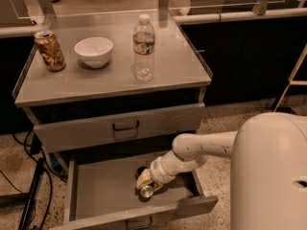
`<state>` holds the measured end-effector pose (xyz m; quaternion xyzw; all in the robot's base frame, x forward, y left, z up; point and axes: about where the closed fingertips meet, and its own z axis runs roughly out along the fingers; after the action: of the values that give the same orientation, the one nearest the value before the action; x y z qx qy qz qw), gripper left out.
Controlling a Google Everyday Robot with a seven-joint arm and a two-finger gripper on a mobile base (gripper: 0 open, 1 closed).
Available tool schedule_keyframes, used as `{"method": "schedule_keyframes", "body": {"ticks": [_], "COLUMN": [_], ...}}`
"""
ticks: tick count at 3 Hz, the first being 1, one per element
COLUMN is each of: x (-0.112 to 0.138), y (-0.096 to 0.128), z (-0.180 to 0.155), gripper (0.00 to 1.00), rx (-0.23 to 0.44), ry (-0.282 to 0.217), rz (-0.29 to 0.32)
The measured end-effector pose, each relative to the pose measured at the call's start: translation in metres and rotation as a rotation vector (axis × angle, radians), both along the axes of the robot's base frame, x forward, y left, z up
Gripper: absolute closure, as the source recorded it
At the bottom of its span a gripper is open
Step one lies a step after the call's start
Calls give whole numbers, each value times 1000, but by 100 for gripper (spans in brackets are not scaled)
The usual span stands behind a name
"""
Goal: Place redbull can into middle drawer
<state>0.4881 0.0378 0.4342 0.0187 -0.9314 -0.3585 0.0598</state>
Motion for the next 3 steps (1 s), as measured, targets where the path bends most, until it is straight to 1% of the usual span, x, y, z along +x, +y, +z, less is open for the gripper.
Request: {"method": "schedule_keyframes", "body": {"ticks": [1,2,3], "x": [0,4,10], "y": [0,10,21], "z": [0,1,-3], "gripper": [100,100,100], "rx": [-1,-16,-54], "ry": [-1,-29,-61], "rz": [-2,-7,-12]}}
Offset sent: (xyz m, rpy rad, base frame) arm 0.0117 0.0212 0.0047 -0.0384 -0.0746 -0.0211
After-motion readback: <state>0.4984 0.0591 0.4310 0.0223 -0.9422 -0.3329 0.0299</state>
